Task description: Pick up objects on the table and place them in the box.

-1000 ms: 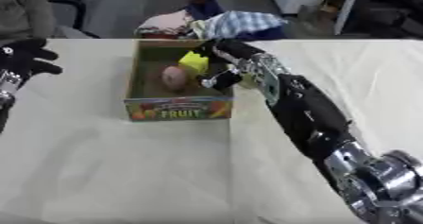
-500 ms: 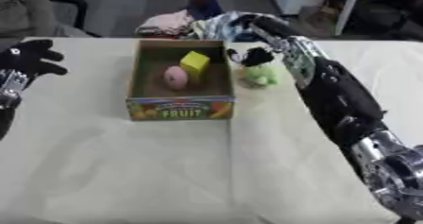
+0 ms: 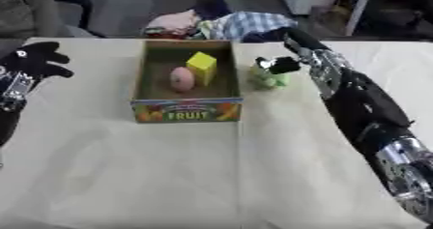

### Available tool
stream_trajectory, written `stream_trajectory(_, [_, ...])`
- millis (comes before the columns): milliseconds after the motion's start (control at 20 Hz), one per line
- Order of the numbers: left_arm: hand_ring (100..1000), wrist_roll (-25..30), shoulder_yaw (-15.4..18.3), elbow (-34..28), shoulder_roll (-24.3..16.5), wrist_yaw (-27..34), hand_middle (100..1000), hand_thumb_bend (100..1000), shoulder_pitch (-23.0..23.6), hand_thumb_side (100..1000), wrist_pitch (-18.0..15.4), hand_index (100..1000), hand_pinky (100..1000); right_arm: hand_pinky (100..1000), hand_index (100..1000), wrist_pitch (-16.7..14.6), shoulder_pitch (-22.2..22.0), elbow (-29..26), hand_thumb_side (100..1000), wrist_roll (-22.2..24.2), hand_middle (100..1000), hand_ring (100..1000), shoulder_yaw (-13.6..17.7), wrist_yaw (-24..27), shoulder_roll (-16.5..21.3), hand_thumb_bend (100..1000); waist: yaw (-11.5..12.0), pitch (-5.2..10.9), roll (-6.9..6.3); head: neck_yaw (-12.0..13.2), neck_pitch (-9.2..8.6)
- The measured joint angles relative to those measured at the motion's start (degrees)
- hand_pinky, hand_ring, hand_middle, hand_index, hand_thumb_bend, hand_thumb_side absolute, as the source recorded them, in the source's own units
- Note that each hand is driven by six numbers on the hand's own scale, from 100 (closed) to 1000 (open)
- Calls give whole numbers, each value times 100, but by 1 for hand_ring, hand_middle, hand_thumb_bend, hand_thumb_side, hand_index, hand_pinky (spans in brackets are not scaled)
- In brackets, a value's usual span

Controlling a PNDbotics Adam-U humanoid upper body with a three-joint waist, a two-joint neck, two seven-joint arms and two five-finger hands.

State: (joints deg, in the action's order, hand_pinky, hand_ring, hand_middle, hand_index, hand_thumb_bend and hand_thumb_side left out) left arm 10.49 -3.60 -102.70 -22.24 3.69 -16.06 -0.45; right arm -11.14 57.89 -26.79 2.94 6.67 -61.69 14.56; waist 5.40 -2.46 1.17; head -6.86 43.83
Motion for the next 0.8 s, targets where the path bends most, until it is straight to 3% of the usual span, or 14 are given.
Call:
stream_trajectory(150, [668,2,0,0,0,-1,679,331,5,792,0,845,860,860,956,87,-46,127,539,-76,910,913,0,-87,1,333,12,-4,-3,1,0])
stream_trajectory(200, [668,3,-1,0,0,-1,679,330,7,793,0,845,861,859,958,105,-53,163,521,-91,909,912,-1,-116,1,374,15,-9,-6,1,-1])
stream_trajectory(250, [667,3,-1,0,0,-1,679,330,7,793,-1,845,861,859,958,116,-65,196,576,-96,912,913,-2,-135,1,334,20,-12,-10,1,-1])
stream_trajectory(450, [667,8,-2,0,4,-1,679,327,8,797,-2,845,862,851,964,172,-153,314,617,-50,916,913,-34,-215,-1,326,44,-50,-29,-5,-2])
stream_trajectory(600, [667,28,-4,0,8,-1,680,325,7,799,-8,845,862,819,962,282,-218,352,594,-57,902,889,-36,-308,-5,312,69,-78,-52,-18,-3])
stream_trajectory(650, [667,35,-5,0,10,-1,680,325,7,799,-10,845,862,795,952,334,-238,353,574,-74,888,866,-36,-334,-5,306,80,-83,-61,-28,-4])
stream_trajectory(800, [666,39,-5,0,11,-1,680,323,7,801,-10,845,862,615,794,480,-257,347,434,-219,693,666,-35,-418,-6,284,97,-93,-73,-37,-5])
